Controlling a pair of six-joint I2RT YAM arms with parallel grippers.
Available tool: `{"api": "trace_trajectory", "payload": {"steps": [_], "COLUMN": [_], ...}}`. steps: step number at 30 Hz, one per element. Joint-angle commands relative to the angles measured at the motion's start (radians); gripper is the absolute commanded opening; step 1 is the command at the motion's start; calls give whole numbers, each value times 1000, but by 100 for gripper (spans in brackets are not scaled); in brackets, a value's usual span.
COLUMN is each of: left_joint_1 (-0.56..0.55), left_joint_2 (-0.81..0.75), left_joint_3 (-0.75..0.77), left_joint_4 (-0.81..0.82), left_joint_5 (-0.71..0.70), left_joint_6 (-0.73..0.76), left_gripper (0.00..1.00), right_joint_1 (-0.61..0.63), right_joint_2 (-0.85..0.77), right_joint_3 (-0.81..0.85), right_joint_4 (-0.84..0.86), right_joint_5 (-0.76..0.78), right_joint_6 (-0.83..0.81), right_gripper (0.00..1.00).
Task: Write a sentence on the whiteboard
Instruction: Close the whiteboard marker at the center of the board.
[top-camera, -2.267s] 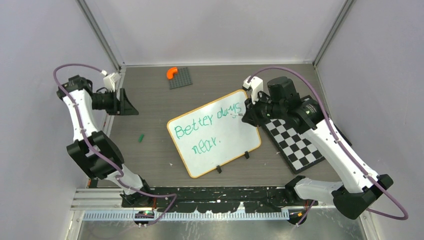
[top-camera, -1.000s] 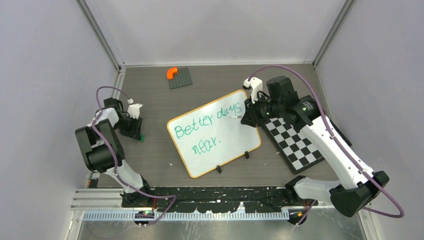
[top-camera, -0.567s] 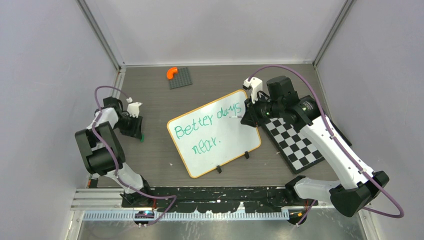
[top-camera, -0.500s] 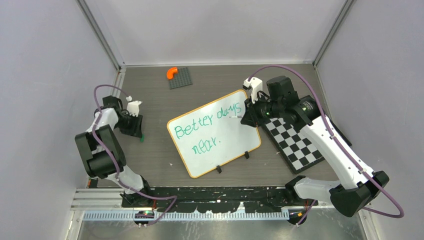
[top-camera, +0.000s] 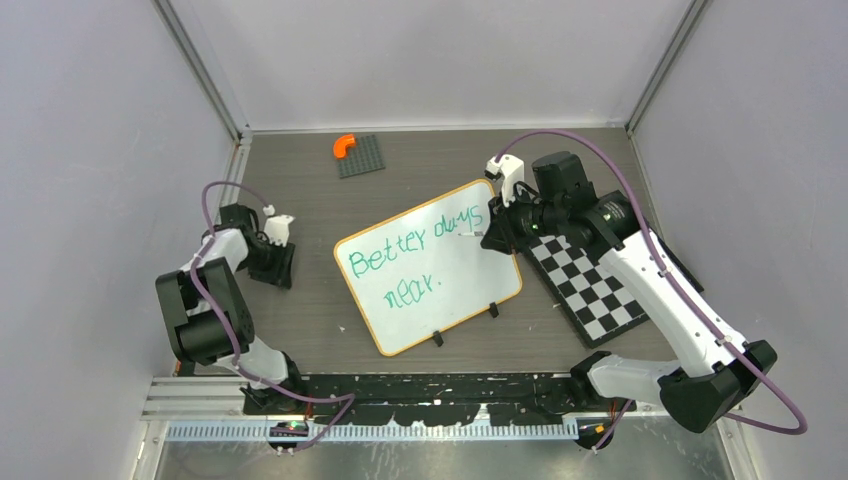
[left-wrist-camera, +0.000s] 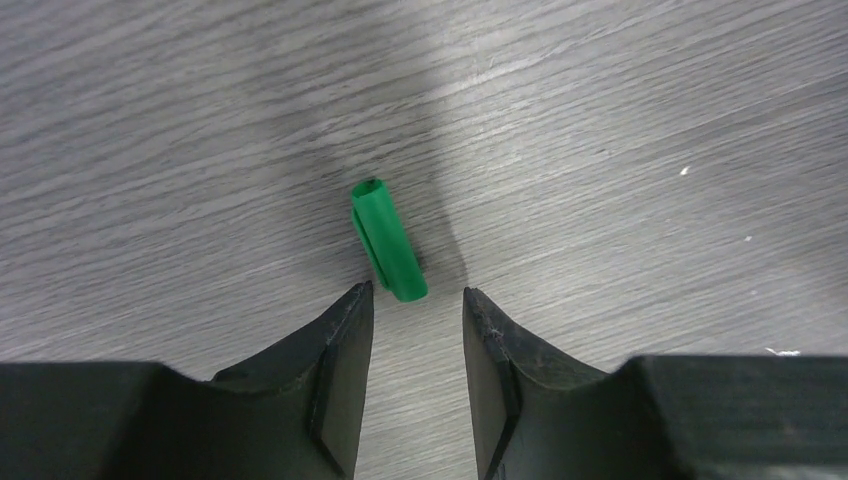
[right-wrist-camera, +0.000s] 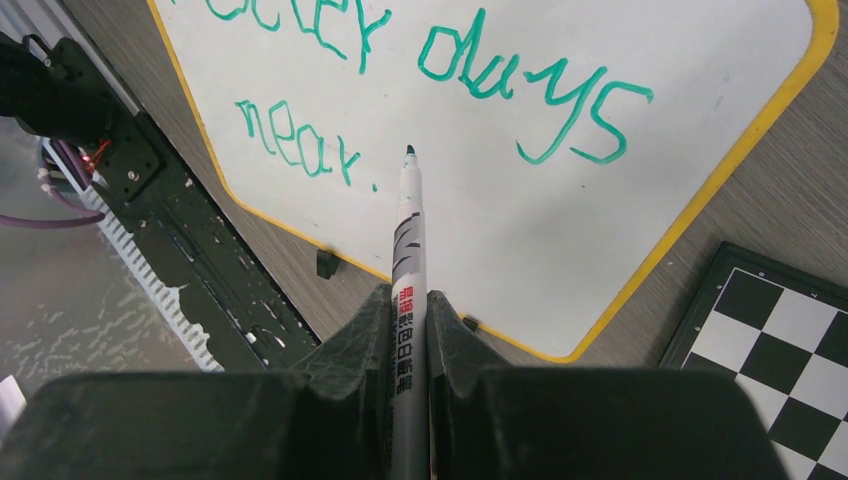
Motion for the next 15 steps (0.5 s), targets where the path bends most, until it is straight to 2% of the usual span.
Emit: {"api": "trace_trajectory", "payload": {"steps": [1, 10, 15], "left_joint_1": [-28, -30, -30], "left_joint_2": [22, 92, 105], "left_joint_3": [-44, -34, 10], "left_joint_4": [104, 160, 104], "left_joint_5": [-73, -107, -76], "left_joint_6": [6, -20, -10], "left_gripper": [40, 31, 9], "right_joint_1": [-4, -4, -6], "right_joint_2": [-1, 10, 10], "right_joint_3": [6, 13, 12], "right_joint_4": [30, 29, 31], "right_joint_5": [-15, -14, -9], "right_joint_6": [4, 6, 4], "right_gripper": [0, 0, 0]}}
